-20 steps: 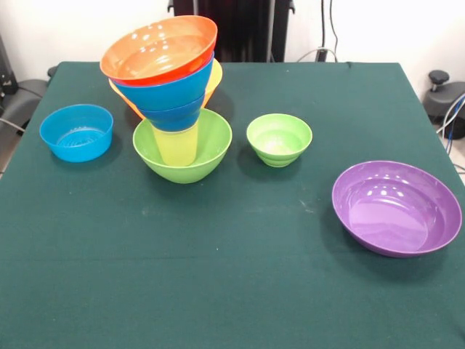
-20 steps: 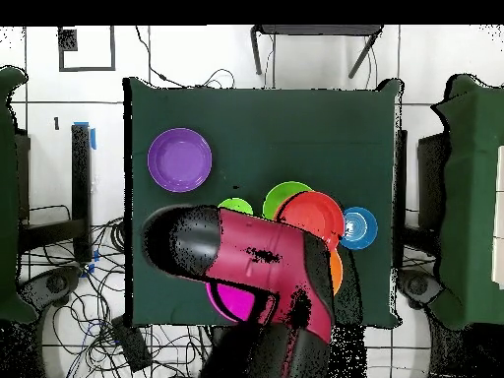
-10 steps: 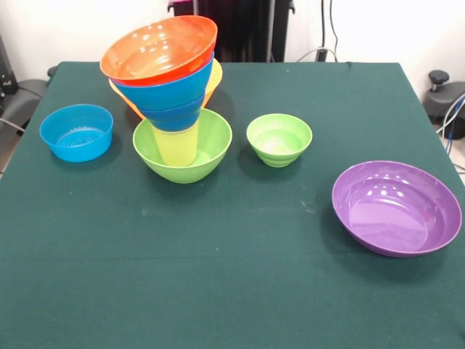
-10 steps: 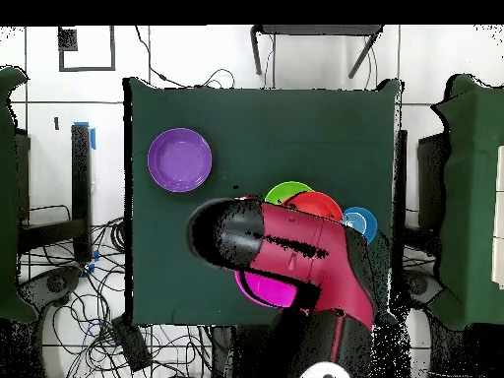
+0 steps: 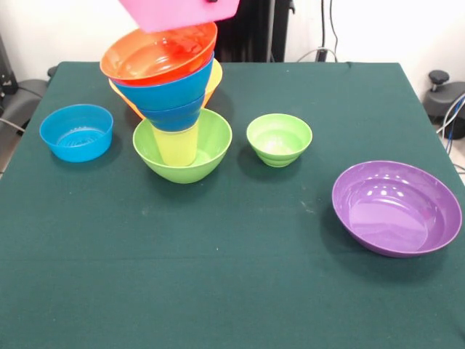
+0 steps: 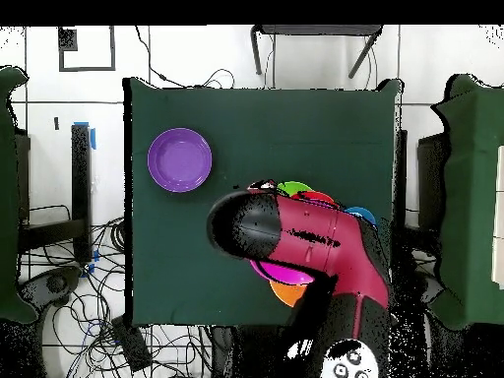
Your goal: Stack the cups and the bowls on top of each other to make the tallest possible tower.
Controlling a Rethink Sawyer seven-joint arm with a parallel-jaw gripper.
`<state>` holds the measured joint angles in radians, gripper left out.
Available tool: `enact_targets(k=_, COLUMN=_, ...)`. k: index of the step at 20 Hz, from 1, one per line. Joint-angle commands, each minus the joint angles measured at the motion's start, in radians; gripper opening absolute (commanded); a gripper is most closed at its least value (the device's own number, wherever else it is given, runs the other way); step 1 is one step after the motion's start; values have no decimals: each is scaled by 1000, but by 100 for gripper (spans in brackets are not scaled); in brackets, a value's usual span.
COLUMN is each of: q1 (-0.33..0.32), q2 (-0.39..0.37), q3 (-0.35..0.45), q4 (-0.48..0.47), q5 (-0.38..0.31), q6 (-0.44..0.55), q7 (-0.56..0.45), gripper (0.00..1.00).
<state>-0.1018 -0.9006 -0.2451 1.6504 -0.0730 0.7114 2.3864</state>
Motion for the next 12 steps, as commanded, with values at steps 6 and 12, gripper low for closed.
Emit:
enact_targets(k=6, q1=-65, q2=68, q3=212, q4=76, q5=-160, q6=-83, q7=-231, gripper=0)
enact_targets(k=12, q1=-87, q2=68, q3=237, q4=60, q5=-191, q6=-54, q7=-228, gripper=0)
